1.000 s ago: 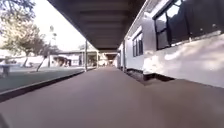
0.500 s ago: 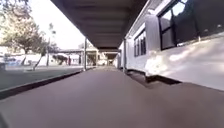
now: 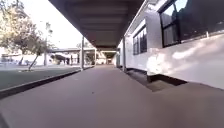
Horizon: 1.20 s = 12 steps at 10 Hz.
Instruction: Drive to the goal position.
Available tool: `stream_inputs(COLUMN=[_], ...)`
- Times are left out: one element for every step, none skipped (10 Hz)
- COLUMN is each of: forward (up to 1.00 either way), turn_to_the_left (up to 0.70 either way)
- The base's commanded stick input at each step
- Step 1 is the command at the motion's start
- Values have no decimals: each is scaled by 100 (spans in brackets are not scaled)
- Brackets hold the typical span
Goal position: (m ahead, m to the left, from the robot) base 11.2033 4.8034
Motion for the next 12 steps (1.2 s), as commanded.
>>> stream_inputs(forward=[70,70,70,70,70,70,70,70,70,70,70,70], turn_to_the_left=[0,0,0,0,0,0,0,0,0,0,0,3])
